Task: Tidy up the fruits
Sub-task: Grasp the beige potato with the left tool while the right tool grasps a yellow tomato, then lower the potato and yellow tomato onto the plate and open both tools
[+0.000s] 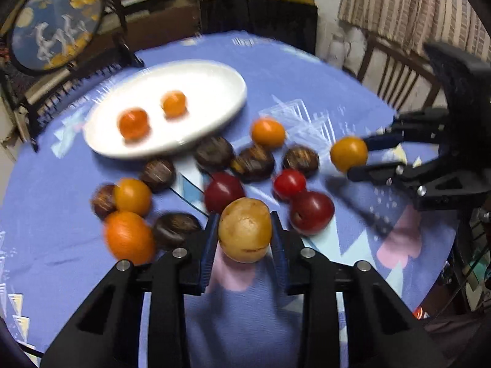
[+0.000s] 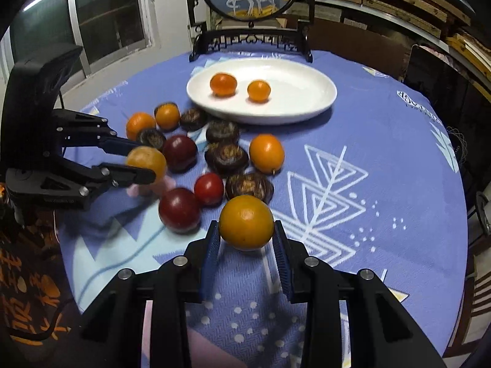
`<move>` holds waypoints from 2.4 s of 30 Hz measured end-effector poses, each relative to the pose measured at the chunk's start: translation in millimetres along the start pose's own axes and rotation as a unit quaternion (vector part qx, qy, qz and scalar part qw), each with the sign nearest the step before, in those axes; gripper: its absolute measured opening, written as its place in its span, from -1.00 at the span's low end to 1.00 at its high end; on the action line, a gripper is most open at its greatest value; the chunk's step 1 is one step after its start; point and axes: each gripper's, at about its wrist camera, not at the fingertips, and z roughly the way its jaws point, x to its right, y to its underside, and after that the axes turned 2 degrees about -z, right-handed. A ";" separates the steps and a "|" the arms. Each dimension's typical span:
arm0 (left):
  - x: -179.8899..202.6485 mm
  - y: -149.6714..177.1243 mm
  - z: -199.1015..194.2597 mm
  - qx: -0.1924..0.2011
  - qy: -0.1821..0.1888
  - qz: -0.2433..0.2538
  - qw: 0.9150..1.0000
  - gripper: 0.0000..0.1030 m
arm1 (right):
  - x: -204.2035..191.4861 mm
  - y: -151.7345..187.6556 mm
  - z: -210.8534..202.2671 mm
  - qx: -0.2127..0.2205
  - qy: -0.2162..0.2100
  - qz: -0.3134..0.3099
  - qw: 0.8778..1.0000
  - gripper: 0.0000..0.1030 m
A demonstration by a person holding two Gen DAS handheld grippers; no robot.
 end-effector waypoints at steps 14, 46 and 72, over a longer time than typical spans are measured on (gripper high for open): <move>-79.6 -90.9 -15.6 0.116 -0.148 -0.078 0.979 -0.38 | 15.7 -116.4 -10.0 0.118 0.013 0.008 0.993 -0.32; -128.9 -128.9 87.1 0.038 -0.122 -0.120 0.984 -0.38 | 72.8 -171.7 124.0 0.076 -0.033 0.112 0.990 -0.32; -115.0 -61.1 -5.5 0.081 -0.130 -0.064 0.986 0.63 | 13.7 -73.1 19.0 0.063 -0.009 0.019 0.998 0.41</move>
